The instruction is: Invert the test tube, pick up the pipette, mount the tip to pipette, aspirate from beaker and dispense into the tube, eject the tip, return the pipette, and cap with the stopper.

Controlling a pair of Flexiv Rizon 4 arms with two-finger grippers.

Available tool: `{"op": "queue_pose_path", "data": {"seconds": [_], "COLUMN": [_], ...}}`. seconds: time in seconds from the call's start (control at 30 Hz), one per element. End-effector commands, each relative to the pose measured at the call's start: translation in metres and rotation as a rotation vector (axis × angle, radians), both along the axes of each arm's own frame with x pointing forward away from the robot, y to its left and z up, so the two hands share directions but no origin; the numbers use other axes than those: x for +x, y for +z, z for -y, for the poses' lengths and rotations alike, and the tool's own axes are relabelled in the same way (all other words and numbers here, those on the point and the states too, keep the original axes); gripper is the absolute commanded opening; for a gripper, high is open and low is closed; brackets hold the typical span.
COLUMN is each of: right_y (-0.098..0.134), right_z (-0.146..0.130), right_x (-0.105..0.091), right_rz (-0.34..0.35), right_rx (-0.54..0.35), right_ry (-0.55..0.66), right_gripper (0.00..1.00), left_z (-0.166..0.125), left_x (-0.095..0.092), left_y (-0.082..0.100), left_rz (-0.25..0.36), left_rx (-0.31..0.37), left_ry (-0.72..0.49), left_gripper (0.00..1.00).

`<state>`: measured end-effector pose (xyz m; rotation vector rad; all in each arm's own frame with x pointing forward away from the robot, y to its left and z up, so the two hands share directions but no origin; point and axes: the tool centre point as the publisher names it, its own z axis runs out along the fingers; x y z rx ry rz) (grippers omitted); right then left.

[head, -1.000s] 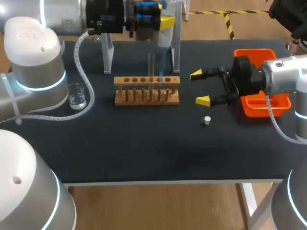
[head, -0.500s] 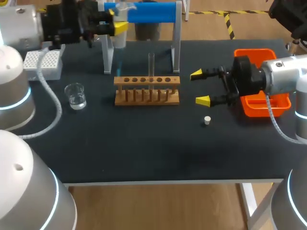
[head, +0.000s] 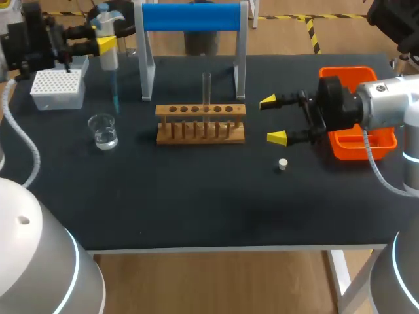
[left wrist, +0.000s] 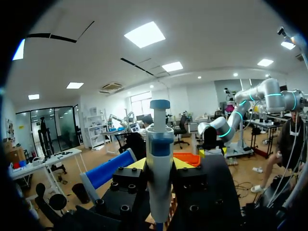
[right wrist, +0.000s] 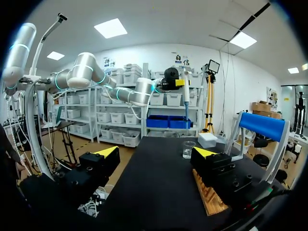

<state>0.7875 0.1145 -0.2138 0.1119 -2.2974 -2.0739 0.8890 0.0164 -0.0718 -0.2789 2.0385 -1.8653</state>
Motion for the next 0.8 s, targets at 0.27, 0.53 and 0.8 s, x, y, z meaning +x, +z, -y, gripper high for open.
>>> {"op": "queue_pose_path", "data": {"seconds": [0.27,0.53,0.8], "right_y": [0.000,0.000,0.000], "right_z": [0.000,0.000,0.000], "right_x": [-0.001,-0.001,-0.001], "right_rz": [0.001,0.001,0.001], "right_rx": [-0.002,-0.002,-0.002], "right_ry": [-0.002,-0.002,-0.002], "right_gripper": [1.00,1.00,1.00], "left_z": [-0.032,-0.037,-0.040], "left_x": [0.012,0.013,0.012], "left_y": [-0.013,-0.017,-0.022], "left_rz": [0.015,0.037,0.035], "left_rx": [-0.011,0.000,-0.002], "left_ry": [0.017,0.033,0.041], "left_gripper": [0.00,0.00,0.00]}}
